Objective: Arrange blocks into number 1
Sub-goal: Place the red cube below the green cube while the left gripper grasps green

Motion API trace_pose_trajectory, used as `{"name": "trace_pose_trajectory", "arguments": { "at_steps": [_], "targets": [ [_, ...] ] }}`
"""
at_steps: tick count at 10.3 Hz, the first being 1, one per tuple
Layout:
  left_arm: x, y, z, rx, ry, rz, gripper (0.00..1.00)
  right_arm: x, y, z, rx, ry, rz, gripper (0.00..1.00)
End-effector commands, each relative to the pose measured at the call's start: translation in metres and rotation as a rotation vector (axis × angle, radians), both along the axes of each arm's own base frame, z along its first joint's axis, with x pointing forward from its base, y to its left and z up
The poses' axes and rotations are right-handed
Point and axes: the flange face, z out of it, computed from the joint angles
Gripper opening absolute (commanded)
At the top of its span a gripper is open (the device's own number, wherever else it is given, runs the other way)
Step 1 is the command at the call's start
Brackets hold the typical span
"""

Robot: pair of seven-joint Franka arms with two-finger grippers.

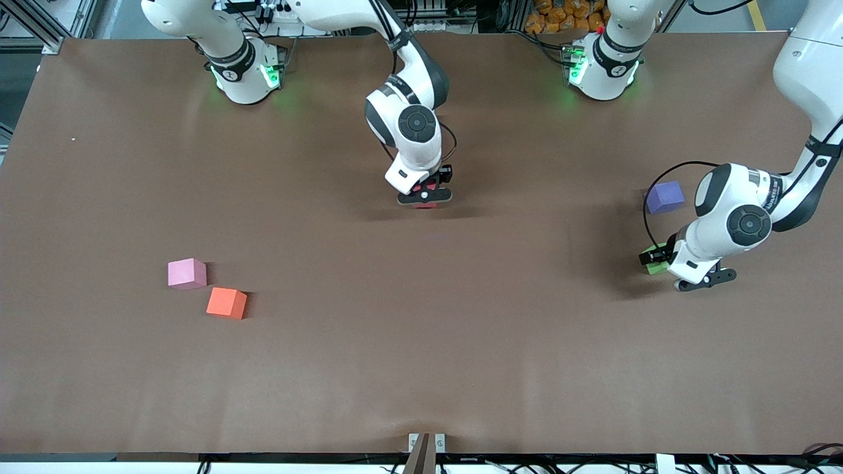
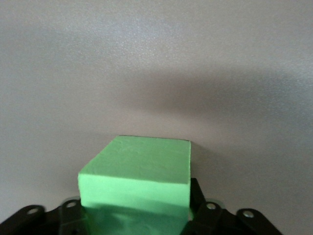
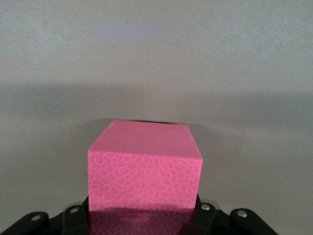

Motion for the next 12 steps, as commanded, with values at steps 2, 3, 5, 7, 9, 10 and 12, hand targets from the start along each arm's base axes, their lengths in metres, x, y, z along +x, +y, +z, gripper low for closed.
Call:
{"name": "trace_pose_trajectory", "arguments": {
  "at_steps": [2, 3, 5, 7, 9, 10, 12],
  "targets": [
    [0.002, 0.011, 0.009, 0.013, -0.025, -0.023, 0.00, -0.008, -0.005, -0.003, 0.004, 0.014, -0.025, 0.68],
    [0.007, 0.008, 0.016, 0.012, -0.041, -0.015, 0.00, -0.009, -0.005, -0.004, 0.000, 0.015, -0.023, 0.68],
    [0.016, -0.005, 0.032, 0.008, -0.069, -0.024, 0.00, -0.014, -0.004, -0.004, 0.001, 0.019, -0.018, 0.68],
    [0.021, -0.028, 0.042, -0.006, -0.092, 0.000, 0.00, -0.017, -0.002, -0.004, 0.001, 0.023, -0.013, 0.68],
    [0.021, -0.063, 0.054, -0.022, -0.101, 0.017, 0.00, -0.019, -0.004, -0.006, -0.004, 0.028, -0.013, 0.68],
    [0.021, -0.081, 0.060, -0.031, -0.106, 0.021, 0.00, -0.020, -0.004, -0.006, -0.006, 0.029, -0.010, 0.68],
    [0.018, -0.124, 0.062, -0.033, -0.108, 0.033, 0.00, -0.021, -0.005, -0.003, -0.005, 0.033, -0.011, 0.68]
  ]
}}
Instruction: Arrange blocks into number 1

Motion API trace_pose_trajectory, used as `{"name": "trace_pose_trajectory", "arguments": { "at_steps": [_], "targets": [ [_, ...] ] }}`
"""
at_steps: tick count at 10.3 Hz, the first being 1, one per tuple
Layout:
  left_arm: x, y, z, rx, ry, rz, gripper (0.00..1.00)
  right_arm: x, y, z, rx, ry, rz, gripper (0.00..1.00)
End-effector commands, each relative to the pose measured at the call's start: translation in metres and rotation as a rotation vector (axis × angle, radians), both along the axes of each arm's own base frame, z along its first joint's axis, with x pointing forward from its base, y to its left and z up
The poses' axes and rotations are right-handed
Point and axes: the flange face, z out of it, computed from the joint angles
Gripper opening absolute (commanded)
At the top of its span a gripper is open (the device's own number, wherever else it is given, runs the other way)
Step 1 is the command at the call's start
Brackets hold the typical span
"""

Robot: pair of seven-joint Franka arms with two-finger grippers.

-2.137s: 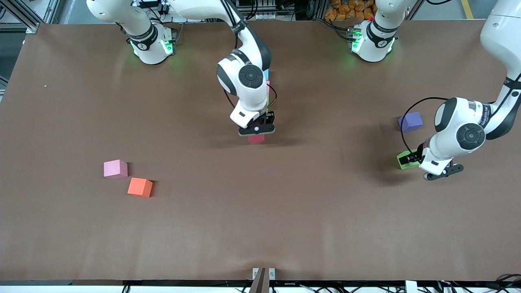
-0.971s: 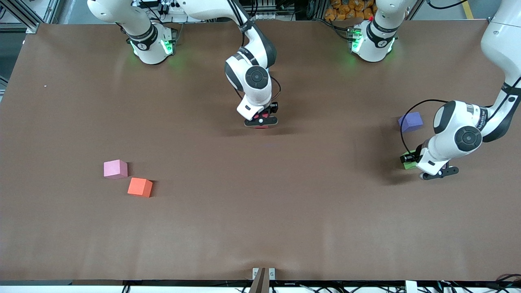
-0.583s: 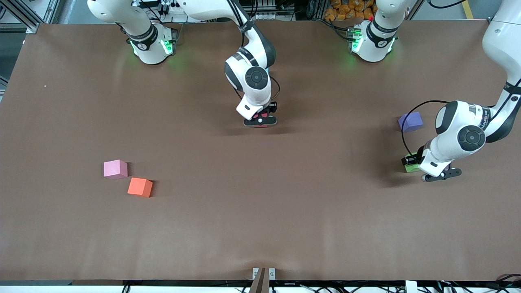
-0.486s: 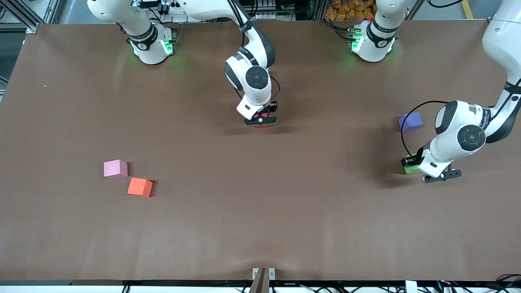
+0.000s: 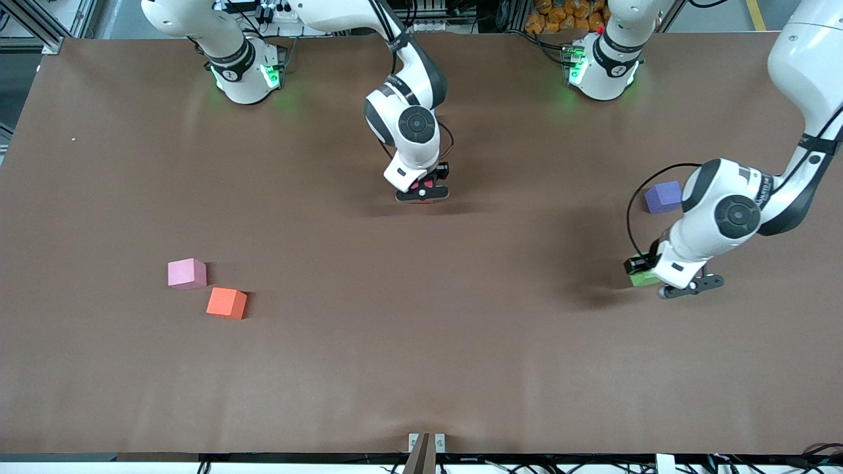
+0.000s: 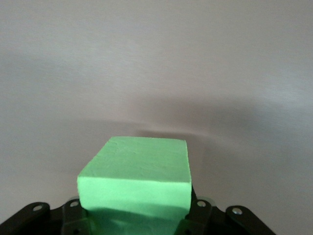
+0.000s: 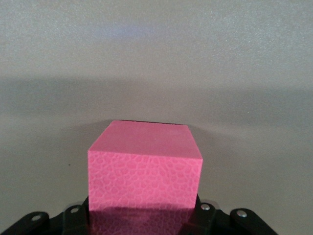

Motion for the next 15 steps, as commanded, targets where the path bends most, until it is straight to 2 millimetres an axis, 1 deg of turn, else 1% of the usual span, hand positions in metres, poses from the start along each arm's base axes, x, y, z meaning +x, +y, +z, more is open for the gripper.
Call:
{"name": "trace_pose_trajectory", "arguments": {
  "at_steps": [1, 2, 3, 4, 5, 6, 7, 8, 9, 10, 11, 12, 13, 15],
  "targets": [
    [-0.006, -0.055, 0.004, 0.016, -0.003, 0.031, 0.00, -0.008, -0.003, 0.008, 0.013, 0.010, -0.021, 0.74],
    [-0.004, -0.081, 0.010, 0.012, -0.021, 0.038, 0.00, -0.008, -0.003, 0.008, 0.013, 0.009, -0.020, 0.89],
    [-0.002, -0.093, 0.013, -0.003, -0.023, 0.039, 0.00, -0.008, -0.002, 0.009, 0.015, 0.009, -0.021, 1.00],
    [-0.002, -0.110, 0.018, -0.021, -0.023, 0.035, 0.00, -0.009, -0.002, 0.014, 0.019, 0.010, -0.020, 1.00],
    [-0.004, -0.129, 0.020, -0.033, -0.022, 0.034, 0.00, -0.007, -0.009, 0.027, 0.035, 0.008, -0.025, 1.00],
    [-0.005, -0.144, 0.020, -0.037, -0.024, 0.030, 0.00, -0.004, -0.022, 0.047, 0.056, 0.004, -0.029, 1.00],
    [-0.005, -0.160, 0.025, -0.042, -0.034, 0.015, 0.00, 0.008, -0.043, 0.070, 0.078, -0.004, -0.046, 1.00],
    [-0.004, -0.168, 0.024, -0.031, -0.027, 0.015, 0.00, 0.022, -0.064, 0.092, 0.085, -0.028, -0.038, 1.00],
    [-0.004, -0.185, 0.024, -0.027, -0.018, 0.023, 0.00, 0.039, -0.091, 0.110, 0.091, -0.048, -0.050, 1.00],
    [-0.003, -0.203, 0.020, -0.025, -0.012, 0.037, 0.00, 0.053, -0.116, 0.122, 0.087, -0.071, -0.059, 1.00],
    [-0.001, -0.219, 0.019, -0.030, -0.016, 0.062, 0.00, 0.070, -0.148, 0.132, 0.071, -0.097, -0.075, 1.00],
    [-0.006, -0.247, 0.014, -0.038, -0.013, 0.082, 0.00, 0.091, -0.184, 0.142, 0.045, -0.132, -0.092, 1.00],
    [-0.015, -0.276, 0.007, -0.032, -0.008, 0.102, 0.00, 0.110, -0.214, 0.153, 0.029, -0.165, -0.102, 1.00],
    [-0.042, -0.332, -0.001, -0.012, -0.009, 0.106, 0.00, 0.145, -0.277, 0.176, 0.007, -0.226, -0.118, 1.00]
  ]
}}
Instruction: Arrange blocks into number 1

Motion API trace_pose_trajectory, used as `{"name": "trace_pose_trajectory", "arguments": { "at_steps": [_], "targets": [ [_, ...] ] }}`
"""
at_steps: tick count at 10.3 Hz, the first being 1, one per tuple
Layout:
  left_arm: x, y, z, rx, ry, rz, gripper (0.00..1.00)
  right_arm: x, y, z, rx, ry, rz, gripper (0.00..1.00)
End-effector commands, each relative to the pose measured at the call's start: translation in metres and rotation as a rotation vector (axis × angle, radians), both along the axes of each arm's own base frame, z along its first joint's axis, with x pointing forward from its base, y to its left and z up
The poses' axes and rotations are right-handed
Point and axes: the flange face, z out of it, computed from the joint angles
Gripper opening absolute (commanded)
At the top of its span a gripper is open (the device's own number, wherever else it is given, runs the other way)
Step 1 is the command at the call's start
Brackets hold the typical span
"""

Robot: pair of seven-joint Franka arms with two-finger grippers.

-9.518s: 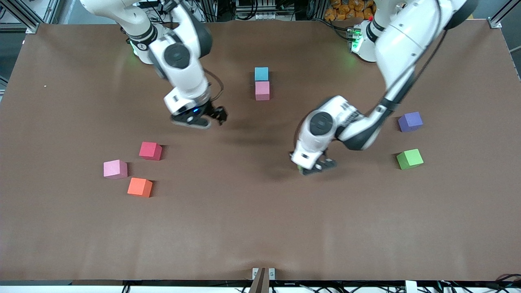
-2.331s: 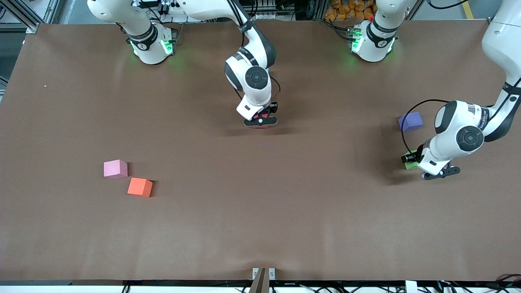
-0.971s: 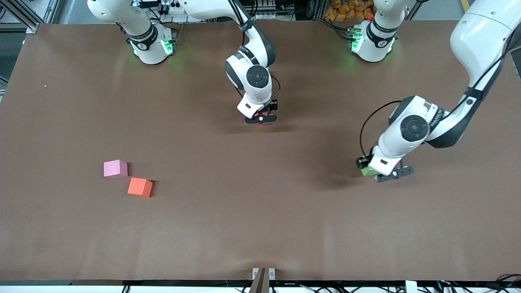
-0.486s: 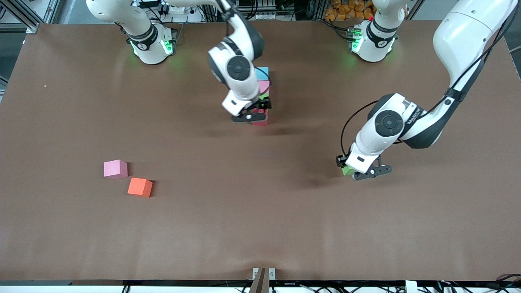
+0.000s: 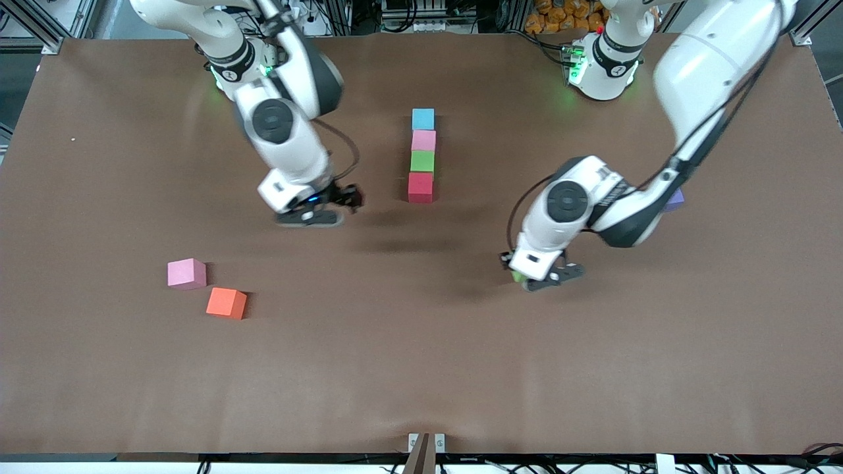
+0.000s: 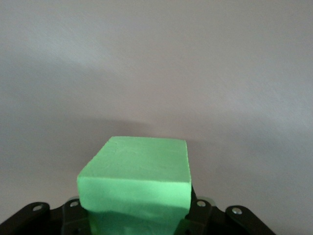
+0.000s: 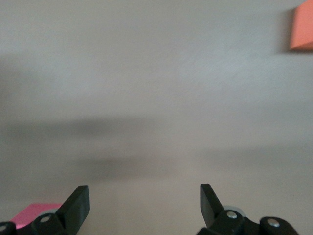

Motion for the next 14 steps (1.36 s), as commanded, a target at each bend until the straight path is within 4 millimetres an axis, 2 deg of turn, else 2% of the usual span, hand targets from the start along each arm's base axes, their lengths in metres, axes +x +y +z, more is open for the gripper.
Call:
{"name": "trace_pose_trajectory", "arguments": {
  "at_steps": [1, 3, 4, 6, 7, 8, 10, 12, 14],
  "targets": [
    [-0.027, -0.067, -0.009, 0.011, 0.026, 0.025, 0.00, 0.023, -0.067, 0.029, -0.029, -0.067, 0.032, 1.00],
    [-0.052, -0.103, -0.019, 0.031, 0.023, 0.020, 0.00, 0.053, -0.127, 0.053, -0.028, -0.117, 0.036, 1.00],
    [-0.057, -0.115, -0.017, 0.034, 0.011, 0.002, 0.00, 0.069, -0.154, 0.066, -0.031, -0.147, 0.043, 1.00],
    [-0.058, -0.129, -0.017, 0.022, 0.001, -0.046, 0.00, 0.090, -0.195, 0.110, -0.035, -0.217, 0.035, 1.00],
    [-0.068, -0.142, -0.017, 0.018, 0.004, -0.127, 0.00, 0.091, -0.201, 0.135, -0.042, -0.200, 0.042, 1.00],
    [-0.070, -0.142, -0.025, 0.021, 0.017, -0.209, 0.00, 0.091, -0.204, 0.161, -0.049, -0.156, 0.039, 1.00],
    [-0.087, -0.161, -0.034, 0.017, 0.031, -0.300, 0.00, 0.083, -0.226, 0.208, -0.068, -0.086, 0.107, 1.00],
    [-0.096, -0.187, -0.034, -0.028, 0.055, -0.291, 0.00, 0.076, -0.265, 0.226, -0.072, -0.048, 0.149, 1.00],
    [-0.101, -0.197, -0.030, -0.042, 0.056, -0.291, 0.00, 0.066, -0.300, 0.235, -0.072, -0.012, 0.197, 1.00]
  ]
}}
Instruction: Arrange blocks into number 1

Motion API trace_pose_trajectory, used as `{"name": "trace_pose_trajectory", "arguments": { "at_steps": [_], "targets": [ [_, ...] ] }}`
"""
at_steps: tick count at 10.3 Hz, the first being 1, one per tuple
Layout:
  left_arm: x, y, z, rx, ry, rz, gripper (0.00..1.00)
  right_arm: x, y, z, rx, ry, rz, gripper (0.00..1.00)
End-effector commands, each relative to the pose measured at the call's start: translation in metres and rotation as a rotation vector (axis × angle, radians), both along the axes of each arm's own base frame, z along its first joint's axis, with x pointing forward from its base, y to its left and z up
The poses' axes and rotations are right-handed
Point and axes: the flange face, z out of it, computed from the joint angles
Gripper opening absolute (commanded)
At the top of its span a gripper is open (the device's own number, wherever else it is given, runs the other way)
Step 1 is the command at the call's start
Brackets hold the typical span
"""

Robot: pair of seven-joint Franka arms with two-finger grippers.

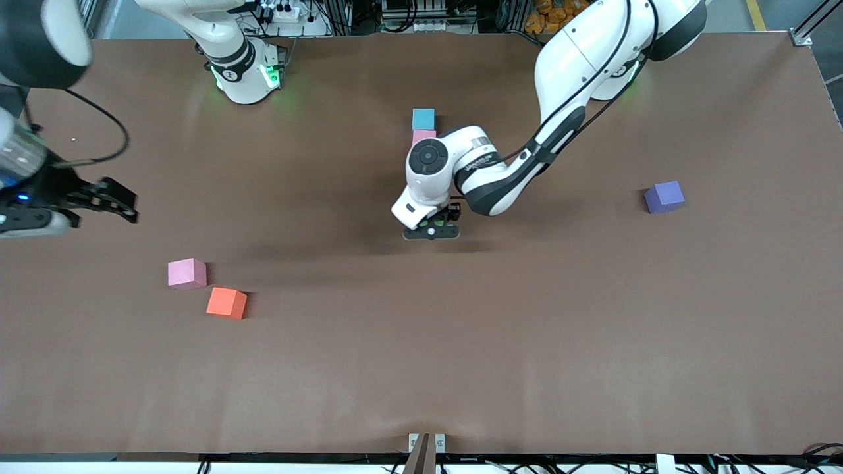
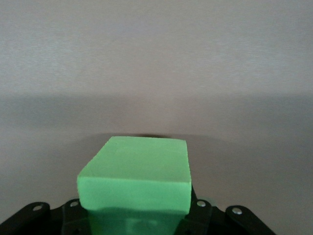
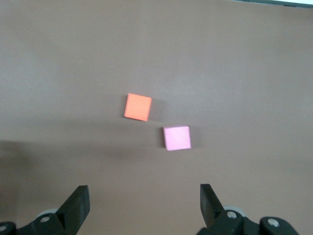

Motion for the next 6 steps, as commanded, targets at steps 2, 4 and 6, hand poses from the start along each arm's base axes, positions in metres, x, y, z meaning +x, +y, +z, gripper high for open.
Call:
{"name": "trace_pose_trajectory", "arguments": {
  "at_steps": [2, 4, 6],
  "targets": [
    [-0.012, -0.022, -0.009, -0.002, 0.031, 0.007, 0.00, -0.012, -0.022, 0.020, -0.005, 0.050, 0.004, 1.00],
    [-0.021, -0.026, -0.027, 0.038, 0.022, 0.000, 0.00, -0.016, -0.023, 0.034, -0.008, 0.064, -0.037, 1.00],
    [-0.026, -0.028, -0.030, 0.042, 0.028, -0.003, 0.00, -0.013, -0.020, 0.030, -0.010, 0.072, -0.033, 1.00]
  ]
}}
